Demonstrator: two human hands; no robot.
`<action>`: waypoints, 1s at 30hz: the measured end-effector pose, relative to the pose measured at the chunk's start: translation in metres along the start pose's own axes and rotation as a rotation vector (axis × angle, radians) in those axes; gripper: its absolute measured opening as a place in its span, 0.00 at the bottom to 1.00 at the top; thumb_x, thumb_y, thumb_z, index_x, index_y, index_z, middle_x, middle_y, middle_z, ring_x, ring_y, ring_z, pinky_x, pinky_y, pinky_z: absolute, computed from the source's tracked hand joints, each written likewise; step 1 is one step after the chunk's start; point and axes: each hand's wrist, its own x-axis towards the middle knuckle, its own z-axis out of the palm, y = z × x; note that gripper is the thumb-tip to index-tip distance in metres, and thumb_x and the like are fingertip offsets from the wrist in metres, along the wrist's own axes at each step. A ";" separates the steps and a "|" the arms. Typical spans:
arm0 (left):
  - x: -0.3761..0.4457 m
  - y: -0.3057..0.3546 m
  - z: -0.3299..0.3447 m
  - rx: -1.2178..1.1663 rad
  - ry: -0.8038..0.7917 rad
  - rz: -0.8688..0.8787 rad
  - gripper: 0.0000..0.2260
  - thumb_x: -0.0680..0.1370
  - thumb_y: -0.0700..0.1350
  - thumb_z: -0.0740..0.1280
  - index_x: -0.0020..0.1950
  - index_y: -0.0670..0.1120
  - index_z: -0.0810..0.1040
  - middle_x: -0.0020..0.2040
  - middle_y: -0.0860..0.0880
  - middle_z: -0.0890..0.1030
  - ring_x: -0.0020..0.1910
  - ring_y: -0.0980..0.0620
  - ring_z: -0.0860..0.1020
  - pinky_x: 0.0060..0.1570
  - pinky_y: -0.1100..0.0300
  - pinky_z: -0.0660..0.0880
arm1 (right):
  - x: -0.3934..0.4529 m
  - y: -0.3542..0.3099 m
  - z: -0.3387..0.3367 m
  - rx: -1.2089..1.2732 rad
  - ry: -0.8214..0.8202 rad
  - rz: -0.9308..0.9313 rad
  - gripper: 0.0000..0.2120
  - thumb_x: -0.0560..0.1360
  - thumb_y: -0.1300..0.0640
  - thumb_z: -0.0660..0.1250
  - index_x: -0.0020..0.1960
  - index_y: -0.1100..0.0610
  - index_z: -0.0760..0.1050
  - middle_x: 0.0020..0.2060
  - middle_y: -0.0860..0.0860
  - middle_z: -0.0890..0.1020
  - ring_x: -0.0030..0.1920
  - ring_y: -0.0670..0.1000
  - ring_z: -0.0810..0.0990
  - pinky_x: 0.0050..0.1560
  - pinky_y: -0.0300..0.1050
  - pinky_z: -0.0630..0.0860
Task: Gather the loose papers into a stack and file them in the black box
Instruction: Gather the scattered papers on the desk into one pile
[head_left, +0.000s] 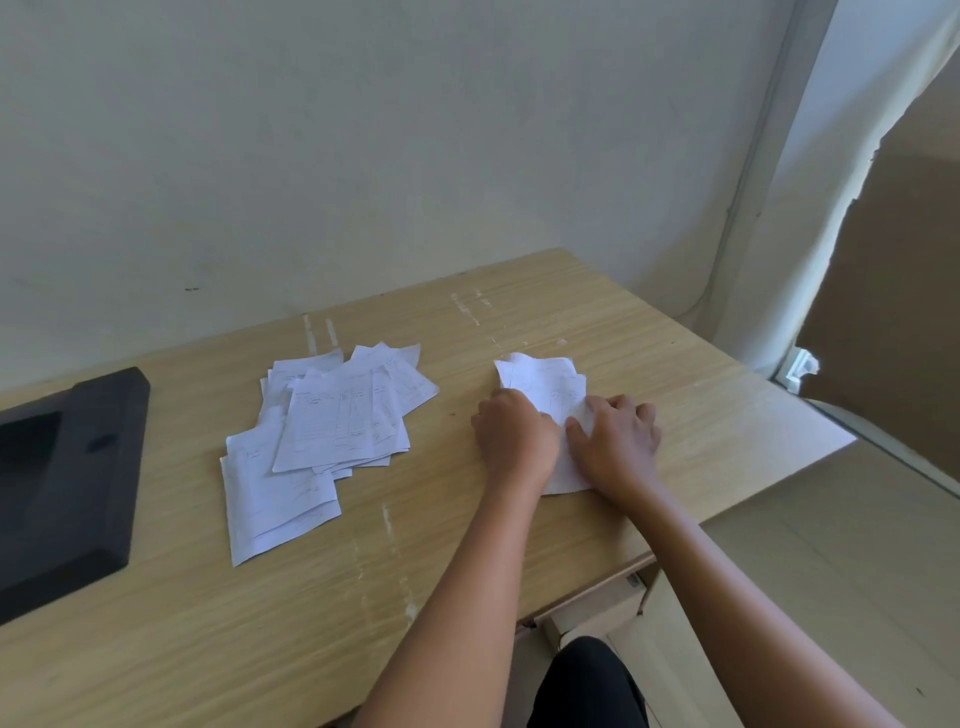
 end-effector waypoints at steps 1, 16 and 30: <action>0.002 -0.001 -0.002 -0.028 -0.016 -0.021 0.15 0.77 0.45 0.66 0.59 0.38 0.76 0.57 0.41 0.81 0.57 0.41 0.79 0.56 0.52 0.76 | -0.001 -0.002 0.001 0.015 -0.012 0.017 0.19 0.79 0.47 0.61 0.65 0.56 0.74 0.64 0.57 0.73 0.65 0.61 0.65 0.64 0.54 0.62; -0.025 -0.045 -0.044 -0.358 -0.011 0.078 0.24 0.81 0.45 0.64 0.76 0.48 0.62 0.72 0.48 0.74 0.64 0.43 0.76 0.51 0.58 0.68 | -0.030 -0.033 0.011 0.165 -0.053 0.065 0.22 0.79 0.41 0.59 0.69 0.50 0.73 0.67 0.53 0.72 0.68 0.60 0.62 0.67 0.55 0.58; 0.043 -0.222 -0.165 -0.495 0.301 -0.224 0.17 0.76 0.47 0.73 0.61 0.43 0.76 0.56 0.50 0.80 0.56 0.47 0.80 0.48 0.56 0.75 | -0.022 -0.168 0.076 0.322 -0.194 -0.170 0.19 0.81 0.52 0.59 0.70 0.52 0.72 0.69 0.53 0.71 0.68 0.57 0.65 0.66 0.53 0.64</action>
